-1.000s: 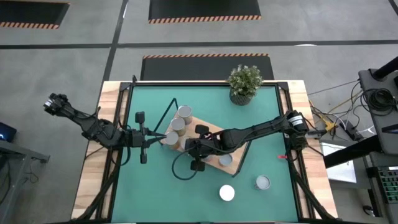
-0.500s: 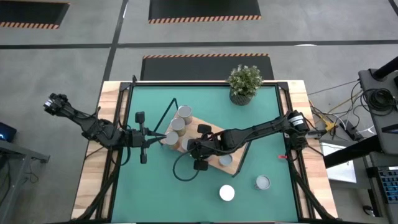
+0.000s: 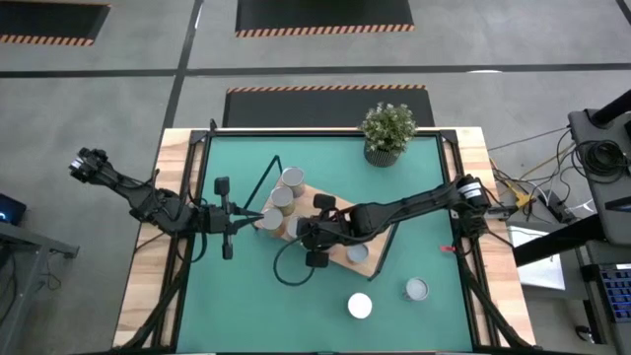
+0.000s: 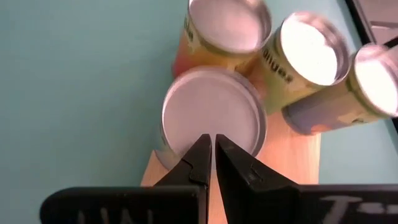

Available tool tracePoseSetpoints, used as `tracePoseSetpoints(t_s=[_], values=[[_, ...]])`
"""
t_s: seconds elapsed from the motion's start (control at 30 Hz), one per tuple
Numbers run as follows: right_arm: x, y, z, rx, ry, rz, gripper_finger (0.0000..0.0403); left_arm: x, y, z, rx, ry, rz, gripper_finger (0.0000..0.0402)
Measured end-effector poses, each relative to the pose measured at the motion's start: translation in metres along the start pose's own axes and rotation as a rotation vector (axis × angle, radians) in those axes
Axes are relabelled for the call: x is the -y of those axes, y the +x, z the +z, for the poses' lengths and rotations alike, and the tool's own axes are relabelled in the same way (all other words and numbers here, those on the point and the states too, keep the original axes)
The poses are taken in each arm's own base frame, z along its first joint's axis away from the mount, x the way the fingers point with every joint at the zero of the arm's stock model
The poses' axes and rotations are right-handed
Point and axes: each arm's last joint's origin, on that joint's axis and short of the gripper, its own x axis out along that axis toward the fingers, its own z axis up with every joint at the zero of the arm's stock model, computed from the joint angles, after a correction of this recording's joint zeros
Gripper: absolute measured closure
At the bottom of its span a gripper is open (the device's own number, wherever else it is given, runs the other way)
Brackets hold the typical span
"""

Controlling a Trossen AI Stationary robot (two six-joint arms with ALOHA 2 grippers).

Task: Pick and place cans onto a shelf
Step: Adjust the canned cherries on the shelf, then put the canned carrots on the shelf

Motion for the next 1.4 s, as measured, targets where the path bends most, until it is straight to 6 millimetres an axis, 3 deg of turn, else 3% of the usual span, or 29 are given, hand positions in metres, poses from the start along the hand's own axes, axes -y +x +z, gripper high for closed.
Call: tracePoseSetpoints(t_s=[0.53, 0.77, 1.0, 1.2, 1.4], values=[[-0.014, -0.017, 0.020, 0.175, -0.017, 0.041, 0.0390, 0.000, 0.000, 0.000, -0.002, 0.011, 0.000, 0.0402], [-0.027, -0.034, 0.015, 0.155, 0.001, 0.073, 0.0390, 0.000, 0.000, -0.001, -0.011, 0.019, -0.003, 0.0402], [-0.037, -0.074, 0.011, 0.166, 0.060, 0.117, 0.0390, 0.000, 0.000, -0.001, -0.012, 0.018, -0.003, 0.0402], [-0.039, -0.133, 0.002, 0.199, 0.131, 0.166, 0.0390, 0.000, 0.000, -0.001, -0.011, -0.027, -0.004, 0.0402], [-0.073, -0.178, -0.019, 0.256, 0.031, 0.150, 0.0390, 0.003, 0.003, 0.000, -0.002, -0.173, -0.013, 0.0402]])
